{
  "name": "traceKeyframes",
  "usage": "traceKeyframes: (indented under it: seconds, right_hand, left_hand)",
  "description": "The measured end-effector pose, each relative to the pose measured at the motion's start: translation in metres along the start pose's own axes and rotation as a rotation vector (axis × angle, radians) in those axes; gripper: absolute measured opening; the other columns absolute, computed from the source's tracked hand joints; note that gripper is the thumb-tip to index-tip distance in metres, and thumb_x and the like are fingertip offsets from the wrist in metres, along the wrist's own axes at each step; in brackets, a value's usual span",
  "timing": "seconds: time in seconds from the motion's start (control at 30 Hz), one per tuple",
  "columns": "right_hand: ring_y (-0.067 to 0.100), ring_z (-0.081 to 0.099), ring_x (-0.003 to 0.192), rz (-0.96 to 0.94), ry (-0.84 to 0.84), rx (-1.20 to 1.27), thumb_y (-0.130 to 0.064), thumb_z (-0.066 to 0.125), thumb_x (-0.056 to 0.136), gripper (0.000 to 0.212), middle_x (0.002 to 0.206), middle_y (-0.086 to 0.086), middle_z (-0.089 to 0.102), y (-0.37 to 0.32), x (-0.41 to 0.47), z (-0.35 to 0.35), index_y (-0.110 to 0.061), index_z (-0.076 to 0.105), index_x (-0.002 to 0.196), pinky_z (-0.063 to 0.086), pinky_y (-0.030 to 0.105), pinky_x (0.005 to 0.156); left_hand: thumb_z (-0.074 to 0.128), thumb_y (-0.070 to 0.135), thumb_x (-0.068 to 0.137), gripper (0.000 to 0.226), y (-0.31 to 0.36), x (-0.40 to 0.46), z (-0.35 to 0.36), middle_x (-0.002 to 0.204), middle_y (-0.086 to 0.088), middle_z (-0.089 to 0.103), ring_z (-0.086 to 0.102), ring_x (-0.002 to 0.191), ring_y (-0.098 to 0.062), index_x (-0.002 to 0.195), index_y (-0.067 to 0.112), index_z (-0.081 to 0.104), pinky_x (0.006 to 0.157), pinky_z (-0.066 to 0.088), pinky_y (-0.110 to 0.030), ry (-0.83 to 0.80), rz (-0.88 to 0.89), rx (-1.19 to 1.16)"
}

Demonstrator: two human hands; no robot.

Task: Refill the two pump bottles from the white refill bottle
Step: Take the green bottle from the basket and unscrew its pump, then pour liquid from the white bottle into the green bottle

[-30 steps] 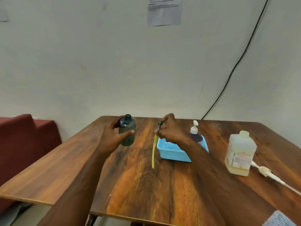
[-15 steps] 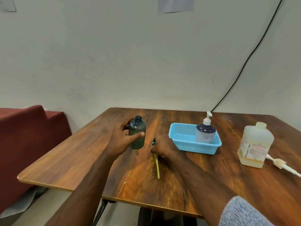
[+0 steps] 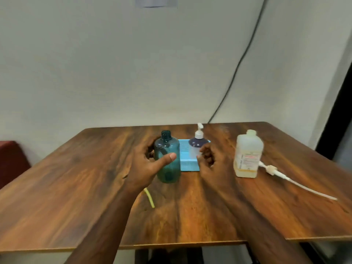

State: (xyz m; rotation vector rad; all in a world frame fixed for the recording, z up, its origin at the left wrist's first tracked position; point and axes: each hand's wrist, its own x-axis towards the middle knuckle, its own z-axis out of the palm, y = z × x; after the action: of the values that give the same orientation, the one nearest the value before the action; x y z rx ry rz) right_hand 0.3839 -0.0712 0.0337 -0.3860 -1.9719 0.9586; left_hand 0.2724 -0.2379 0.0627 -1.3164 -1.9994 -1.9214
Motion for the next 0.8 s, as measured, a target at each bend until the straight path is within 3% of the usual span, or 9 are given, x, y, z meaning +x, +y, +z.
traceKeyframes:
  seconds: [0.1, 0.23, 0.33, 0.4, 0.47, 0.57, 0.7, 0.8]
  right_hand:
    - [-0.001, 0.057, 0.076, 0.012, 0.216, 0.029, -0.010, 0.072, 0.088, 0.022, 0.086, -0.010, 0.060, 0.030, -0.006, -0.050, -0.023, 0.057, 0.098, 0.044, 0.006, 0.066]
    - [0.008, 0.058, 0.097, 0.049, 0.289, -0.049, -0.004, 0.079, 0.081, 0.049, 0.108, -0.008, 0.054, 0.066, -0.002, -0.091, -0.022, 0.049, 0.116, 0.054, 0.015, 0.070]
    - [0.013, 0.052, 0.117, 0.116, 0.254, -0.082, -0.009, 0.082, 0.080, 0.062, 0.124, -0.009, 0.044, 0.081, 0.005, -0.106, -0.019, 0.042, 0.126, 0.059, 0.020, 0.079]
    - [0.015, 0.046, 0.126, 0.186, 0.230, -0.100, -0.014, 0.083, 0.080, 0.071, 0.135, -0.007, 0.040, 0.091, 0.014, -0.108, -0.023, 0.037, 0.133, 0.060, 0.032, 0.085]
    - [0.017, 0.045, 0.131, 0.246, 0.171, -0.102, -0.018, 0.084, 0.079, 0.082, 0.146, -0.004, 0.038, 0.099, 0.024, -0.109, -0.028, 0.031, 0.141, 0.057, 0.039, 0.094]
    - [0.019, 0.052, 0.129, 0.292, 0.050, -0.032, -0.019, 0.083, 0.080, 0.090, 0.153, -0.005, 0.039, 0.115, 0.039, -0.109, -0.034, 0.023, 0.146, 0.058, 0.041, 0.092]
    - [0.021, 0.062, 0.118, 0.326, -0.072, 0.015, -0.023, 0.083, 0.080, 0.086, 0.143, -0.002, 0.052, 0.135, 0.050, -0.108, -0.037, 0.027, 0.143, 0.058, 0.048, 0.091]
    - [0.019, 0.066, 0.111, 0.368, -0.117, 0.085, -0.028, 0.085, 0.077, 0.076, 0.136, -0.001, 0.060, 0.146, 0.059, -0.113, -0.036, 0.037, 0.134, 0.058, 0.047, 0.091]
  left_hand:
    - [0.080, 0.038, 0.069, 0.054, -0.003, 0.007, 0.058, 0.108, 0.001, 0.074, 0.070, 0.101, -0.019, 0.119, 0.024, 0.066, 0.085, 0.058, -0.044, -0.064, -0.002, -0.077]
    - [0.083, 0.046, 0.066, 0.059, -0.019, 0.012, 0.124, 0.109, 0.012, 0.071, 0.065, 0.105, -0.011, 0.120, 0.031, 0.063, 0.087, 0.057, -0.031, -0.168, -0.029, -0.051]
    - [0.086, 0.039, 0.071, 0.059, -0.030, 0.016, 0.151, 0.114, 0.023, 0.064, 0.061, 0.109, -0.002, 0.122, 0.037, 0.056, 0.084, 0.050, -0.009, -0.203, -0.087, -0.040]
    - [0.085, 0.036, 0.072, 0.060, -0.035, 0.021, 0.159, 0.116, 0.020, 0.063, 0.060, 0.110, -0.003, 0.124, 0.033, 0.056, 0.080, 0.048, -0.003, -0.203, -0.111, -0.043]
    - [0.085, 0.036, 0.072, 0.060, -0.035, 0.025, 0.163, 0.117, 0.018, 0.064, 0.060, 0.110, -0.004, 0.125, 0.031, 0.057, 0.077, 0.048, -0.003, -0.187, -0.116, -0.038]
    - [0.085, 0.036, 0.071, 0.055, -0.036, 0.031, 0.169, 0.111, 0.025, 0.060, 0.060, 0.106, -0.003, 0.117, 0.039, 0.054, 0.075, 0.049, -0.005, -0.159, -0.122, -0.036]
    - [0.081, 0.056, 0.058, 0.079, -0.042, 0.031, 0.173, 0.118, 0.027, 0.057, 0.057, 0.110, -0.001, 0.129, 0.040, 0.050, 0.083, 0.051, -0.015, -0.131, -0.122, -0.056]
    - [0.079, 0.059, 0.054, 0.063, -0.046, 0.030, 0.174, 0.112, 0.033, 0.058, 0.057, 0.108, 0.004, 0.111, 0.048, 0.053, 0.079, 0.048, -0.010, -0.121, -0.123, -0.035]
